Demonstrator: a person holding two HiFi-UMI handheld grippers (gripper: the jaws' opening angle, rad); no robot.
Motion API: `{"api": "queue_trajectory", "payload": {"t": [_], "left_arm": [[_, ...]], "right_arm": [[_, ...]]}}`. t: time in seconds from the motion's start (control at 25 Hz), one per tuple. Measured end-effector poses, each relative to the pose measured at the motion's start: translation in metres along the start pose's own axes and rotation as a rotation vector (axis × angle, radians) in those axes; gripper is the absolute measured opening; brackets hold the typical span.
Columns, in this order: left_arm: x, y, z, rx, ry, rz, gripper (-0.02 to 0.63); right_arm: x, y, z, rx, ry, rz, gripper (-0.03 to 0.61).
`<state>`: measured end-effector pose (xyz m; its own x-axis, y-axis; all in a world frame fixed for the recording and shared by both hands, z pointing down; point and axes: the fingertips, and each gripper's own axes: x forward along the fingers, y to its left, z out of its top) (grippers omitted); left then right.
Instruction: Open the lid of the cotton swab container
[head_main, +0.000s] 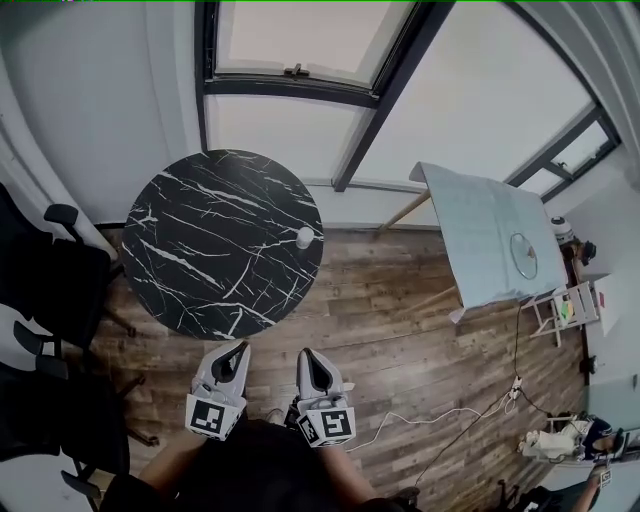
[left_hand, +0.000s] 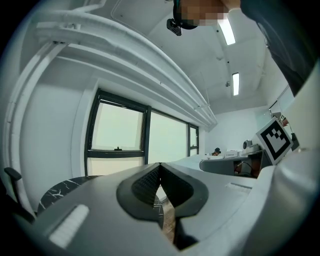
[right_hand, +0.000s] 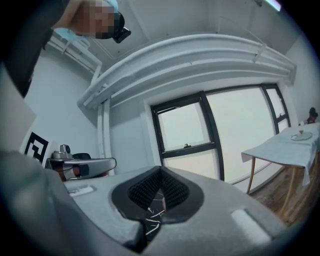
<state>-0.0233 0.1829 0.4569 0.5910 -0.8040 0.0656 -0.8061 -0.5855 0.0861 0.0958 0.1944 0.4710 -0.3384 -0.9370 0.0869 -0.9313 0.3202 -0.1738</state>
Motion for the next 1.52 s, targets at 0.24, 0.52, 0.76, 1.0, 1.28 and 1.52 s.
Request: {"api": "queue_trajectory", "payload": {"t": [0.24,0.52,0.76,1.0,1.28,1.52], "left_arm": [[0.039,0.051,0.004,-0.009,0.009,-0.06,0.002],[0.072,0.092,0.002,-0.022,0.026,-0.16,0.002],[0.092,0.116,0.0,0.005,0.059,-0.227,0.002],[0.11,0.135,-0.009,-0.017,0.074,-0.227,0.002],[0.147,0.141,-0.025,0.018,0.115,-0.246,0.002],[0.18,0.137,-0.035,0.022,0.133,-0.253,0.002]], "right_arm": [[0.057,-0.001,0.009,-0.007,-0.007,-0.032,-0.003],[0.106,-0.012,0.009,-0.013,-0.002,-0.121,-0.003],[0.132,-0.025,-0.001,-0.035,0.018,-0.177,-0.002],[0.153,-0.038,-0.017,-0.033,0.045,-0.192,-0.002],[0.189,-0.064,-0.049,-0.006,0.059,-0.162,0.001],[0.217,-0.092,-0.072,0.001,0.091,-0.153,0.027]]}}
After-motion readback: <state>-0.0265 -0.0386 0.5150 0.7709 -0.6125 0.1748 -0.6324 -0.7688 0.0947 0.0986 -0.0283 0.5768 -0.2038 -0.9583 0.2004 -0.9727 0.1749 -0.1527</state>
